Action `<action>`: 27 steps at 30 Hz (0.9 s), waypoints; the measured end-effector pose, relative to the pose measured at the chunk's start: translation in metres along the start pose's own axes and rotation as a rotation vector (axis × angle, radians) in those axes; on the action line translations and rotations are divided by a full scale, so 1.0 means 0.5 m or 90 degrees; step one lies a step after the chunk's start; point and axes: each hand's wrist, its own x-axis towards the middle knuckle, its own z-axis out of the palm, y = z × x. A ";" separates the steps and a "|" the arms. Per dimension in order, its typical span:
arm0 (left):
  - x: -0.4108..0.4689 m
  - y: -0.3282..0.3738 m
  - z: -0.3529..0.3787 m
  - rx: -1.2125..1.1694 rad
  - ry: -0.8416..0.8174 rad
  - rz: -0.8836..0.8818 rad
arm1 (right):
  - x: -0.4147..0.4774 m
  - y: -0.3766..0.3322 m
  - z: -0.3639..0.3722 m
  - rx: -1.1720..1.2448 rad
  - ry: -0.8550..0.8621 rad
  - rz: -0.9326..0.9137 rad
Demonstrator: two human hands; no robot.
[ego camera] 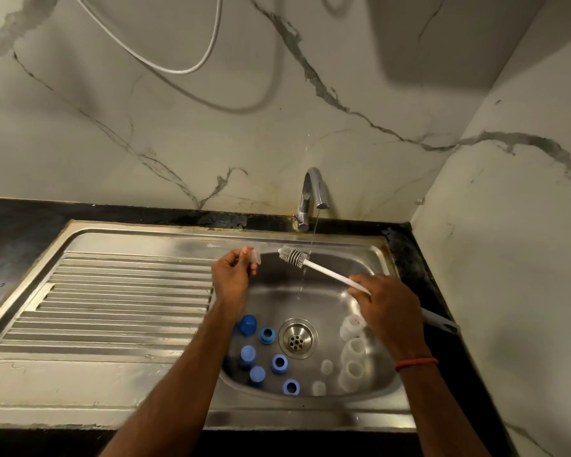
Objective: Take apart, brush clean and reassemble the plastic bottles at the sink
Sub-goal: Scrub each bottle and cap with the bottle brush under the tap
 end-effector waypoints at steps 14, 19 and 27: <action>-0.046 -0.132 0.093 0.248 -0.245 -0.039 | 0.007 0.040 0.042 0.137 -0.209 0.202; -0.050 -0.200 0.137 0.363 -0.327 -0.056 | 0.029 0.042 0.063 0.137 -0.246 0.237; -0.034 -0.293 0.180 0.476 -0.386 -0.034 | 0.047 0.050 0.110 0.162 -0.272 0.193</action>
